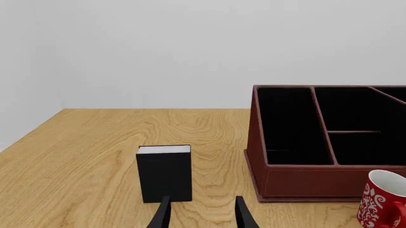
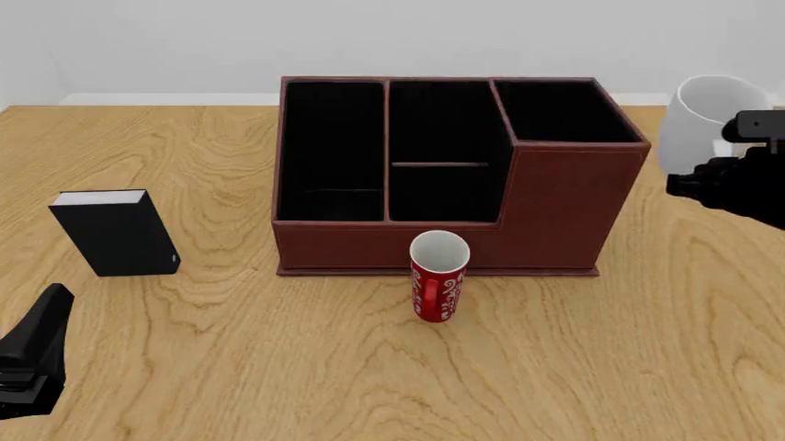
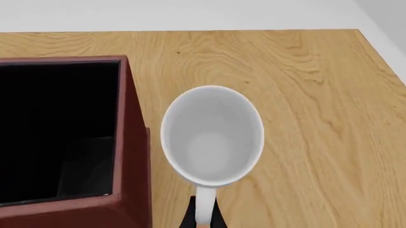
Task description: Pick up the white mug and place it to the right of the caddy.
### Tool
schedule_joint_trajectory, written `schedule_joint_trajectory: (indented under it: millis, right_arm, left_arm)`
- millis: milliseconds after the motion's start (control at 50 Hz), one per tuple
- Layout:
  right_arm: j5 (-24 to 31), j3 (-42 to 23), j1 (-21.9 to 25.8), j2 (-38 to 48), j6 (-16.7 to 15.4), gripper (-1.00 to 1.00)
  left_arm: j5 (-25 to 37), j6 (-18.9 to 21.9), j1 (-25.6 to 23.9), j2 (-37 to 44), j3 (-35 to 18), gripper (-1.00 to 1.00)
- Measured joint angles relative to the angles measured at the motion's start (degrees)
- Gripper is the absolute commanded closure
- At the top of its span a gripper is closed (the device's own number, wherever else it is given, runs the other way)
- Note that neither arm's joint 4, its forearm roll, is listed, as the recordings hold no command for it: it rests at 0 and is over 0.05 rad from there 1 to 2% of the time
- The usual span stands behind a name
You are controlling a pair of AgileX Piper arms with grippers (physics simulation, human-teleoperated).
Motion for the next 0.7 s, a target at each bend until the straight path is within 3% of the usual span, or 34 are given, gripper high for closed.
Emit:
schedule_joint_trajectory:
  millis: [700]
  right_arm:
    - [-6.50, 5.99, 0.35, 4.45, 0.54, 1.00]
  left_arm:
    - [0.00, 0.00, 0.00, 0.00, 0.00, -1.00]
